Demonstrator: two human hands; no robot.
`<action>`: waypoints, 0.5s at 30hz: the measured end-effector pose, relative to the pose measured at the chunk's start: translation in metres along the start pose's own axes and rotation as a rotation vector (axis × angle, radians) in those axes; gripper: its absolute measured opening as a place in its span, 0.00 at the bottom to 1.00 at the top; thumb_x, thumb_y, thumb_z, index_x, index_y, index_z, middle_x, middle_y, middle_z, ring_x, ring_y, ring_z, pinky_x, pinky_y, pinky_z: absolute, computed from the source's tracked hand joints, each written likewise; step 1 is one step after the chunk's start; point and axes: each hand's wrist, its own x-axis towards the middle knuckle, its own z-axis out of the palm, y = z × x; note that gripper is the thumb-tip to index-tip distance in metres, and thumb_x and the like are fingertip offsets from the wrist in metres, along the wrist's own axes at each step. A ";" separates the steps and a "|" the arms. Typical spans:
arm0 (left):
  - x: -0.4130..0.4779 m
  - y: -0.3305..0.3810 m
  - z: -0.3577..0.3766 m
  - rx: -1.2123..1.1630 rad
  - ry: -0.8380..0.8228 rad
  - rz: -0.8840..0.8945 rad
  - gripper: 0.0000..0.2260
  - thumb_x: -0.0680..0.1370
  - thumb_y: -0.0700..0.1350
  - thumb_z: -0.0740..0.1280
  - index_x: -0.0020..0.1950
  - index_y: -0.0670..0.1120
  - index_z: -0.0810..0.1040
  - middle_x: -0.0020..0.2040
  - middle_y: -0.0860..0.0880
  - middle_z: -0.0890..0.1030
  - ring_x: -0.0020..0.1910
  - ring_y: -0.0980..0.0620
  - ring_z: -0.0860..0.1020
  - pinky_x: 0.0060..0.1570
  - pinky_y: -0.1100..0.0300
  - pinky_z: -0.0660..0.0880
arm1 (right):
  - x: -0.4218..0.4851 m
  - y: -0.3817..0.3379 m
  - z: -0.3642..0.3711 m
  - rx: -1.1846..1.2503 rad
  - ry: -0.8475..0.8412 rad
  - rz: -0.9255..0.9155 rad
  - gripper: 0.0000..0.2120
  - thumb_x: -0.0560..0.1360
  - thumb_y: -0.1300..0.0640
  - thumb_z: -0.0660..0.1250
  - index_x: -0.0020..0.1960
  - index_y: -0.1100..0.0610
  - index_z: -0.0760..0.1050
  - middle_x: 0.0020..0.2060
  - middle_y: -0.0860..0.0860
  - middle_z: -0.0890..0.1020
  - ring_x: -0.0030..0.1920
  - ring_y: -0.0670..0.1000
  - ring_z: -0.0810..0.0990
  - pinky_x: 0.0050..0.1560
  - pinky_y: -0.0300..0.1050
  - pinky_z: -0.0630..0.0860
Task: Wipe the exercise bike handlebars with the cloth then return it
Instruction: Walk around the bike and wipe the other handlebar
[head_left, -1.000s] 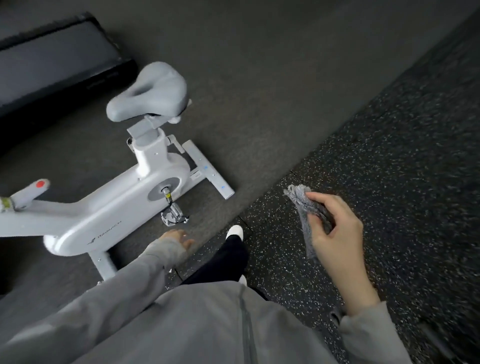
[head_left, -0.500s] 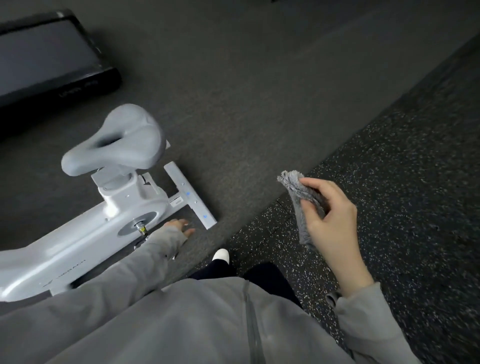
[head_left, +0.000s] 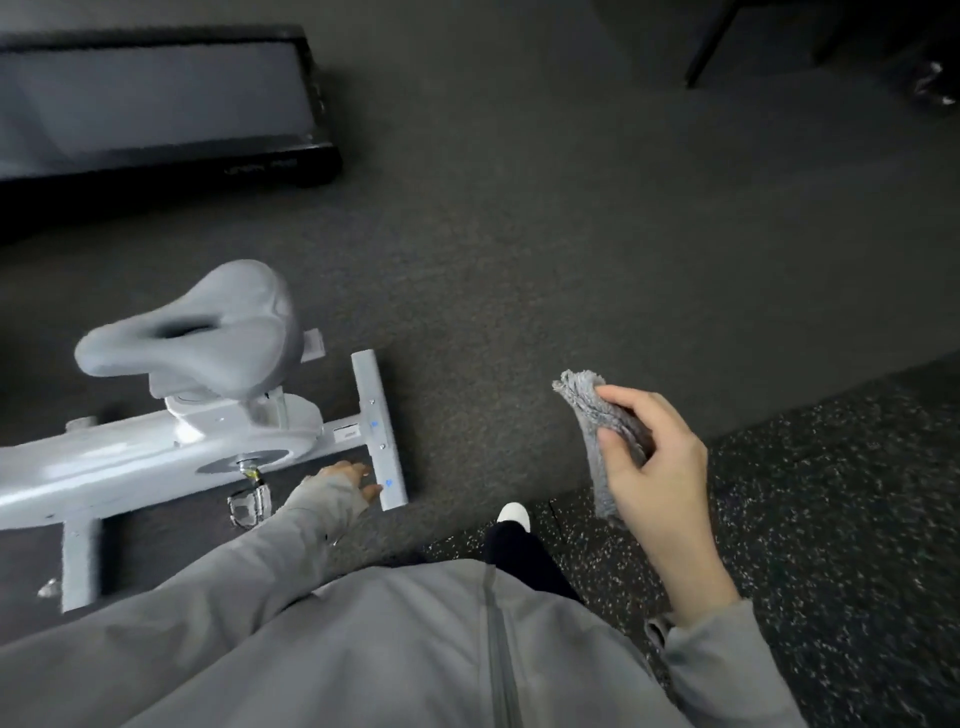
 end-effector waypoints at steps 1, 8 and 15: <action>0.001 0.017 -0.002 -0.023 0.011 -0.008 0.23 0.77 0.58 0.59 0.69 0.49 0.67 0.70 0.46 0.69 0.70 0.45 0.66 0.71 0.49 0.62 | 0.017 0.008 -0.008 -0.009 -0.038 -0.034 0.18 0.69 0.74 0.65 0.53 0.57 0.79 0.48 0.48 0.80 0.48 0.39 0.77 0.53 0.26 0.70; 0.013 0.106 -0.026 -0.051 0.084 -0.027 0.27 0.78 0.62 0.53 0.73 0.51 0.60 0.74 0.51 0.61 0.74 0.50 0.58 0.73 0.50 0.55 | 0.119 0.034 -0.039 -0.032 -0.190 -0.174 0.18 0.69 0.74 0.65 0.53 0.57 0.79 0.48 0.47 0.79 0.49 0.39 0.75 0.52 0.22 0.67; 0.061 0.137 -0.072 -0.194 0.056 -0.132 0.29 0.77 0.64 0.51 0.75 0.52 0.55 0.77 0.53 0.54 0.76 0.51 0.50 0.75 0.50 0.50 | 0.213 0.027 -0.008 0.018 -0.279 -0.263 0.17 0.69 0.74 0.64 0.53 0.58 0.79 0.48 0.48 0.80 0.49 0.40 0.76 0.52 0.24 0.68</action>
